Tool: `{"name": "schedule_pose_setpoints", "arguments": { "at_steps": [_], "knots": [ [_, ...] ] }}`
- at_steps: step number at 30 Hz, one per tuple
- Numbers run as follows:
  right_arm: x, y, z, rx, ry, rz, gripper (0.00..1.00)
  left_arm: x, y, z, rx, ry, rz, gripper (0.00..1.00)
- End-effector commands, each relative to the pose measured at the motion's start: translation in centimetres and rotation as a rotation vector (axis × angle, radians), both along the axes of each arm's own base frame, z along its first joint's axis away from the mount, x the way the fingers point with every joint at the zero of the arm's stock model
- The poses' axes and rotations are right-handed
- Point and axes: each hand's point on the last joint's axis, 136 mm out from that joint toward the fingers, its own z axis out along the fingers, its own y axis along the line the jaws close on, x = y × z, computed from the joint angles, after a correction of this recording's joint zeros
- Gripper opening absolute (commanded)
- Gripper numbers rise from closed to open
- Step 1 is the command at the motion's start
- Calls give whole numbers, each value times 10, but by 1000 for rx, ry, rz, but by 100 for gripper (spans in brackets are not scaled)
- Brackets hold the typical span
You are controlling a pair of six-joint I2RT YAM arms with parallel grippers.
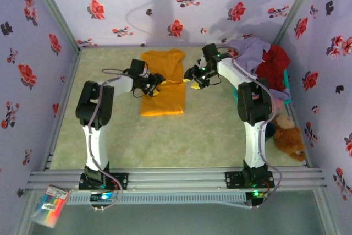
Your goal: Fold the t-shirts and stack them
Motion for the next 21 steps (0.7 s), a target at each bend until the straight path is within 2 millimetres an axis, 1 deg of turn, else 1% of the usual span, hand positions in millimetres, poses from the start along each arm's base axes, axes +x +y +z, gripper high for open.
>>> {"name": "schedule_pose_setpoints", "arguments": {
  "at_steps": [1, 3, 8, 13, 15, 18, 21],
  "knots": [
    [-1, -9, 19, 3, -48, 0, 53, 13, 9, 1, 55, -17, 19, 63],
    [-2, -11, 19, 2, -46, -3, 53, 17, 14, 1, 96, -23, 11, 63],
    [-3, -14, 21, 3, -48, -7, 53, 34, 26, 9, 229, -85, -11, 63],
    [-7, -17, 19, 2, -48, -9, 54, 56, 22, 4, 235, -104, -32, 64],
    [-9, -19, 18, 0, -43, -9, 53, 66, 20, 8, 251, -112, -60, 63],
    [-14, -19, 17, 1, -38, -12, 53, 71, 18, 27, 274, -148, -93, 62],
    [-18, -16, 18, 5, -41, -15, 54, 59, 23, 48, 302, -171, -114, 62]
  ]
}}
